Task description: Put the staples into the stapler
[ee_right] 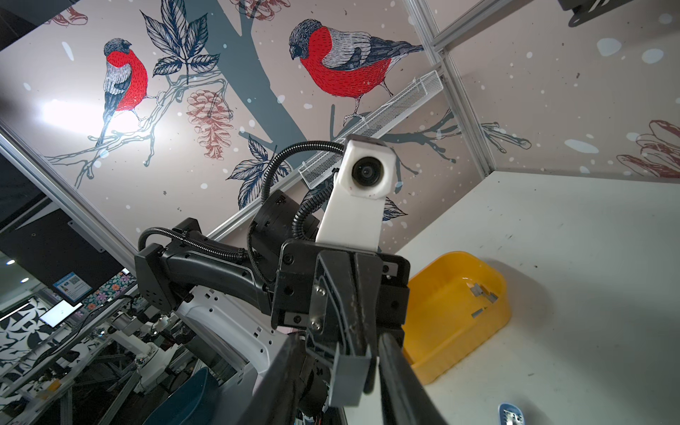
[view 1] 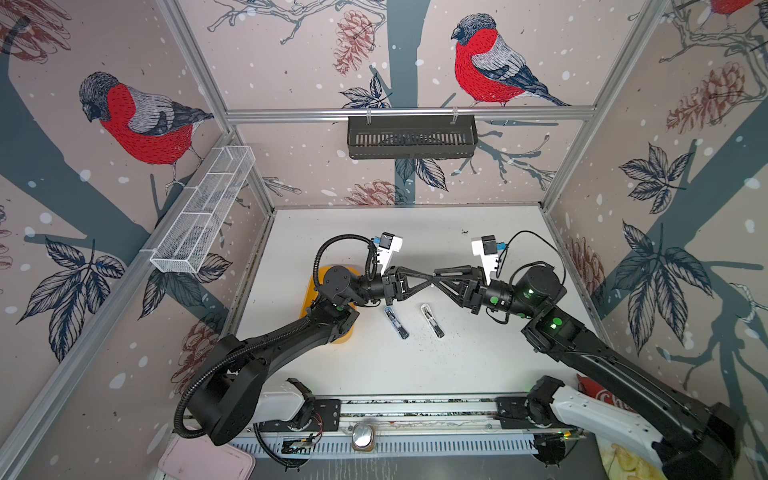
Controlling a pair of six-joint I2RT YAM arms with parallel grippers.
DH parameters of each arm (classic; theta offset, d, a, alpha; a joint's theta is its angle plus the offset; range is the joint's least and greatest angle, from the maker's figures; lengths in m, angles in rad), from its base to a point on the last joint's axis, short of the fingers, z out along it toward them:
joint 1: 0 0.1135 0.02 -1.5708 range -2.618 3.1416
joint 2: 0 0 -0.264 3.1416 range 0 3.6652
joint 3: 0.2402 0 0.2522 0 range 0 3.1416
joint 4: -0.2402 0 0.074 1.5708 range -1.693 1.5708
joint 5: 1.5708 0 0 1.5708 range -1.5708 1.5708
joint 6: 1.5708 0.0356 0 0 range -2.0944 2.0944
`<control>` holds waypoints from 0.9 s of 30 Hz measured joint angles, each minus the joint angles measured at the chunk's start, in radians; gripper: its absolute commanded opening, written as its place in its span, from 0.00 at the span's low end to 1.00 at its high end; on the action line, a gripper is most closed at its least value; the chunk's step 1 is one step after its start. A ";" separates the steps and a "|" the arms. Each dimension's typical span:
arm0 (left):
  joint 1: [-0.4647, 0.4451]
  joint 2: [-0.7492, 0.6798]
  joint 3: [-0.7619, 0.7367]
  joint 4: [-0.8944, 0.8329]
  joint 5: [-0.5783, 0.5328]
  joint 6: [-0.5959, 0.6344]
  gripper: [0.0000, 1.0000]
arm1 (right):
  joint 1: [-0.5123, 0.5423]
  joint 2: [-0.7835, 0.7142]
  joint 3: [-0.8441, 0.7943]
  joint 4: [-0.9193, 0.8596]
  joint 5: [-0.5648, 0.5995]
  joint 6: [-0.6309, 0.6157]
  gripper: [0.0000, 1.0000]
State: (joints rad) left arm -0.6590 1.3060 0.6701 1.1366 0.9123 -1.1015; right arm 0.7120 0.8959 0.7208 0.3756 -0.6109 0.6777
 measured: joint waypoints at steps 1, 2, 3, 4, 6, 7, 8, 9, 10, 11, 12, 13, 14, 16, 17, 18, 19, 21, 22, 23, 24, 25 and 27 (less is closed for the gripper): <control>0.000 0.000 0.000 0.000 0.000 0.000 0.00 | 0.000 0.001 0.000 0.000 0.000 0.000 0.34; 0.000 0.000 0.000 0.000 0.000 0.000 0.00 | 0.000 0.002 0.000 0.000 0.000 0.000 0.33; 0.000 0.000 0.000 0.000 0.000 0.000 0.00 | 0.000 0.002 0.000 0.000 0.000 0.000 0.32; -0.001 0.000 0.000 0.000 0.000 0.000 0.00 | 0.000 0.002 0.000 0.000 0.001 0.000 0.32; -0.001 0.000 0.000 0.000 0.000 0.000 0.00 | 0.000 0.002 0.000 0.000 0.001 0.000 0.29; -0.001 0.000 0.000 0.000 0.000 0.001 0.00 | 0.000 0.003 0.000 0.000 0.002 0.000 0.28; -0.002 0.000 0.000 0.001 0.000 0.001 0.00 | 0.000 0.003 0.000 0.000 0.002 0.000 0.28; -0.002 0.000 0.000 0.002 0.000 0.002 0.00 | 0.000 0.004 0.000 0.000 0.005 0.000 0.28; -0.003 0.000 0.000 0.002 0.000 0.002 0.00 | 0.000 0.005 0.000 0.000 0.005 0.000 0.28; -0.003 0.000 0.000 0.002 0.000 0.002 0.00 | 0.000 0.006 0.000 0.001 0.005 0.000 0.27; -0.003 0.000 0.000 0.002 0.000 0.002 0.00 | 0.000 0.008 0.000 0.001 0.005 0.000 0.27; -0.003 0.000 0.000 0.002 0.000 0.002 0.00 | 0.000 0.009 -0.001 0.001 0.005 0.000 0.26; -0.004 -0.001 0.000 0.002 0.000 0.003 0.00 | 0.000 0.009 -0.001 0.001 0.005 0.000 0.26; -0.005 -0.003 0.000 0.002 0.000 0.003 0.00 | 0.000 0.010 -0.001 0.006 0.005 0.000 0.23; -0.005 -0.004 0.000 0.002 0.000 0.003 0.00 | 0.001 0.010 -0.001 0.007 0.005 0.000 0.23; -0.005 -0.005 0.000 0.002 0.000 0.003 0.00 | 0.002 0.011 -0.001 0.007 0.005 0.000 0.22; -0.005 -0.006 0.000 0.001 0.000 0.003 0.00 | 0.002 0.011 -0.001 0.008 0.005 0.000 0.22; -0.005 -0.008 0.000 0.001 -0.001 0.004 0.00 | 0.003 0.011 -0.001 0.014 0.005 0.000 0.21; -0.005 -0.009 0.000 0.001 -0.001 0.009 0.00 | 0.003 0.011 -0.001 0.016 0.006 0.001 0.20; -0.005 -0.010 0.000 0.001 -0.001 0.010 0.00 | 0.004 0.011 -0.001 0.019 0.007 0.001 0.20; -0.005 -0.010 0.000 0.000 -0.003 0.010 0.00 | 0.004 0.011 -0.001 0.023 0.009 0.003 0.19; -0.005 -0.011 0.000 -0.001 -0.003 0.011 0.00 | 0.004 0.011 -0.001 0.023 0.009 0.003 0.19; -0.005 -0.011 0.000 -0.004 -0.003 0.011 0.00 | 0.005 0.011 -0.001 0.023 0.009 0.003 0.19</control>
State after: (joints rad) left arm -0.6636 1.2949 0.6701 1.1328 0.9092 -1.0904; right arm 0.7166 0.9066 0.7197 0.3985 -0.6018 0.6807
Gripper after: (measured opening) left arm 0.050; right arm 0.190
